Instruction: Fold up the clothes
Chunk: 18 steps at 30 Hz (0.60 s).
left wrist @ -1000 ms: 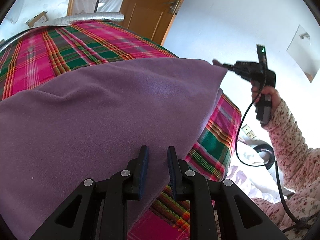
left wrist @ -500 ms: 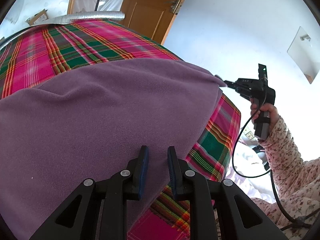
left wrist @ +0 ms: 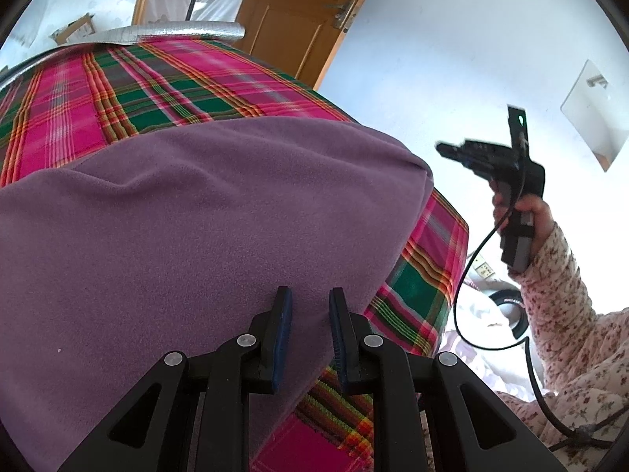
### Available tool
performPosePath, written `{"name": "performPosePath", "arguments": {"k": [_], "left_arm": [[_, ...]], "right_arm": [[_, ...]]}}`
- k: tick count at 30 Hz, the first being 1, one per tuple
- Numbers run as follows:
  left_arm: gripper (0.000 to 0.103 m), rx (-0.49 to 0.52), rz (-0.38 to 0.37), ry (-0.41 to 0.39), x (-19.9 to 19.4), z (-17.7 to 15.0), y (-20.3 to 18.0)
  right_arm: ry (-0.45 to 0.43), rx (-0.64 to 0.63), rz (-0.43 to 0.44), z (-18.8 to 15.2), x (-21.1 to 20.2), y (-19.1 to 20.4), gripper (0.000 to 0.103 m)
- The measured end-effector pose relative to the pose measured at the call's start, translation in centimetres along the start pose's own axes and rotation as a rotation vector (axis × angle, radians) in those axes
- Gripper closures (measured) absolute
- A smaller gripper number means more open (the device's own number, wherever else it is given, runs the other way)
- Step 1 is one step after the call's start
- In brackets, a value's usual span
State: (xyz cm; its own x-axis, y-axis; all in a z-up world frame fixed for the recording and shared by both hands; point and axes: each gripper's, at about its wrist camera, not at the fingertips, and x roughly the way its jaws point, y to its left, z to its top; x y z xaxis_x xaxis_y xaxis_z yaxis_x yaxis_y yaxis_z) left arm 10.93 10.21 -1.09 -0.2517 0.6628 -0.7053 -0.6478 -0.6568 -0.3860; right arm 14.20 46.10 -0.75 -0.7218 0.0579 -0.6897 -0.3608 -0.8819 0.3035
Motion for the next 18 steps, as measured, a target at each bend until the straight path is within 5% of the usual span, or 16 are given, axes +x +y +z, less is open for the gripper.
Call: {"name": "performPosePath", "arguments": {"k": [7, 14, 18], "left_arm": [[0.083, -0.008, -0.010, -0.010, -0.1, -0.1, 0.1], [0.083, -0.019, -0.034, -0.013, -0.2, 0.0, 0.3], [0.083, -0.022, -0.042, -0.015, -0.2, 0.0, 0.3]], "right_arm": [[0.156, -0.079, 0.116, 1.7, 5.9, 3.7, 0.076], [0.216, -0.111, 0.152, 1.5, 8.1, 4.4, 0.076], [0.188, -0.150, 0.124, 1.5, 7.9, 5.1, 0.095]]}}
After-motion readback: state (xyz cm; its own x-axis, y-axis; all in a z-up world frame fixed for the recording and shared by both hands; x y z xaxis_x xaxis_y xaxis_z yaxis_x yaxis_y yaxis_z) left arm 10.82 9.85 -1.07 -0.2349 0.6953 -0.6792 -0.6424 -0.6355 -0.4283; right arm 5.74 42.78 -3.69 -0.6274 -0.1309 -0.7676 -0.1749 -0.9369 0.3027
